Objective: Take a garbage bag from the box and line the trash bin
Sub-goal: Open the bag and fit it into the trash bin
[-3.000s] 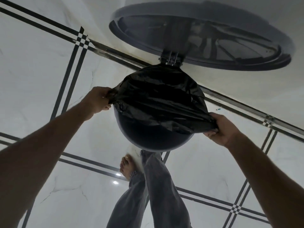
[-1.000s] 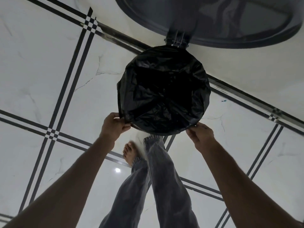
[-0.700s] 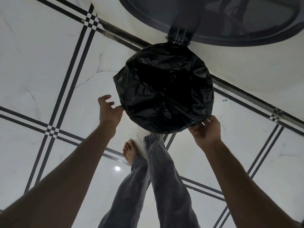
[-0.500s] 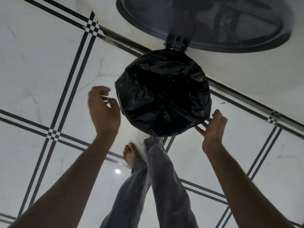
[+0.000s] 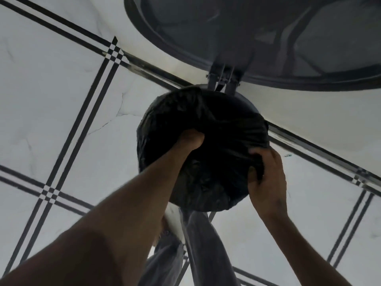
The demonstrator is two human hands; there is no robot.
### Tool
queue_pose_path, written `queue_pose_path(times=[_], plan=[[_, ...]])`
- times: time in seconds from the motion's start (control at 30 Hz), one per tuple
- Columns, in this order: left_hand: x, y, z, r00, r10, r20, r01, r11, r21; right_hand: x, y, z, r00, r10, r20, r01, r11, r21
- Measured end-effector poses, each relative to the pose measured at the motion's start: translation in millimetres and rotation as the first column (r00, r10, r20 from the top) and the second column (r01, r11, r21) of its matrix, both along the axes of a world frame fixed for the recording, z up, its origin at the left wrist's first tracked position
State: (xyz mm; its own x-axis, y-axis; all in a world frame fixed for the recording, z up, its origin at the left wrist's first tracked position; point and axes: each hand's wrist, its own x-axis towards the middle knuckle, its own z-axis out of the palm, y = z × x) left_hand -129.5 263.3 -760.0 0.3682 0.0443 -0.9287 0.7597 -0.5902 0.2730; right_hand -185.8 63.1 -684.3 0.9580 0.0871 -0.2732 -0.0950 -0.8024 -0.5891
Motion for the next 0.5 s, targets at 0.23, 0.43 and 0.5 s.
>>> queue_pose_path(times=[0.23, 0.43, 0.5], plan=[[-28.2, 23.0, -51.4, 1.000, -0.012, -0.009, 0.013, 0.998, 0.056, 5.4, -5.0, 0.3, 0.991, 0.087, -0.102, -0.090, 0.996, -0.027], [-33.1, 4.0, -20.4, 0.980, -0.184, 0.076, 0.181, 0.982, 0.049, 14.2, -3.5, 7.4, 0.974, 0.060, -0.217, -0.066, 0.998, -0.020], [-27.2, -2.3, -8.9, 0.962, -0.270, 0.050, 0.270, 0.963, 0.008, 15.0, -4.6, 6.6, 0.970, 0.061, -0.236, -0.069, 0.997, -0.025]])
